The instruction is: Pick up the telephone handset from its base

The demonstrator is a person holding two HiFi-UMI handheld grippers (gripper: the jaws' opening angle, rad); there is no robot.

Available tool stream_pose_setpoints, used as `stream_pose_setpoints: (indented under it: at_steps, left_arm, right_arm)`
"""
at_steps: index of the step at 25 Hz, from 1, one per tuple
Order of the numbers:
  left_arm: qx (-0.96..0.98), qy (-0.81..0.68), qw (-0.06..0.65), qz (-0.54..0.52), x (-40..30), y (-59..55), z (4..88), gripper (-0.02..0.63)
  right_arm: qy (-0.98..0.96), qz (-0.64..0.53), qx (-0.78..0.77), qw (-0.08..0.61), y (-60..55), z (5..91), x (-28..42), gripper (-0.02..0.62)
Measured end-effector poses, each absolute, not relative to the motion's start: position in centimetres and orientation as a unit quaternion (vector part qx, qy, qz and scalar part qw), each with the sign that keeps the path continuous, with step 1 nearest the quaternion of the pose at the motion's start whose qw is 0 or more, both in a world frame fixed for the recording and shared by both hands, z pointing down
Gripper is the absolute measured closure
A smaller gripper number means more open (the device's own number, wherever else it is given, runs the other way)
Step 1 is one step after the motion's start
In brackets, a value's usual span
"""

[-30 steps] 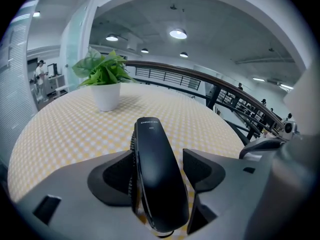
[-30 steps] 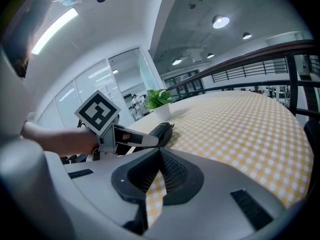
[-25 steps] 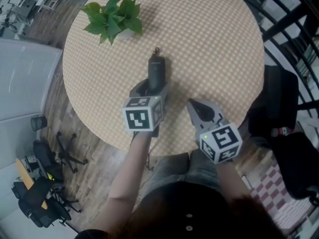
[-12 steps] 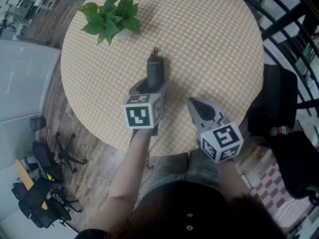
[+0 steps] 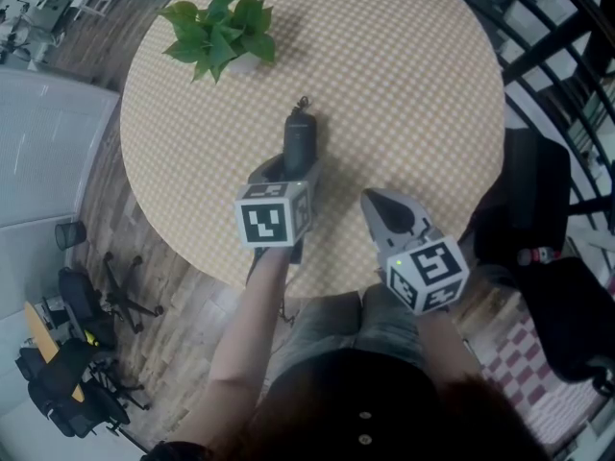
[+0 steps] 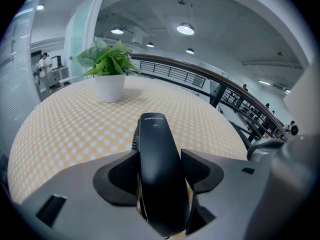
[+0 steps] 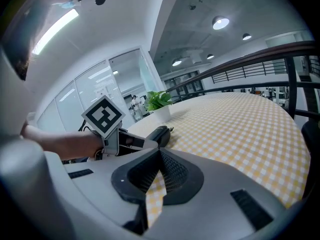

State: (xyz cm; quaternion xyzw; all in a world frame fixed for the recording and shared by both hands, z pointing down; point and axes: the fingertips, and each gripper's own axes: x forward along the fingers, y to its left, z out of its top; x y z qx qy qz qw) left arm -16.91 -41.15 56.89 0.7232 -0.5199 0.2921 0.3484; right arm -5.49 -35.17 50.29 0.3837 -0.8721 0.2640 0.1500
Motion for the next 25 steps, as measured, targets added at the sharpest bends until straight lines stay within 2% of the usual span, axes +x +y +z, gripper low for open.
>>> stream_pose_setpoints:
  at_steps: [15, 25]
  left_arm:
    - [0.723, -0.534, 0.322, 0.299, -17.0, -41.0, 55.5, 0.344]
    - [0.737, -0.55, 0.304, 0.251, -17.3, -39.9, 51.9, 0.345]
  right_arm:
    - [-0.878, 0.258, 0.38, 0.139, -34.8, 49.7, -5.3, 0.586]
    - [-0.888, 0.232, 0.372, 0.14, -34.0, 47.5, -5.5, 0.586]
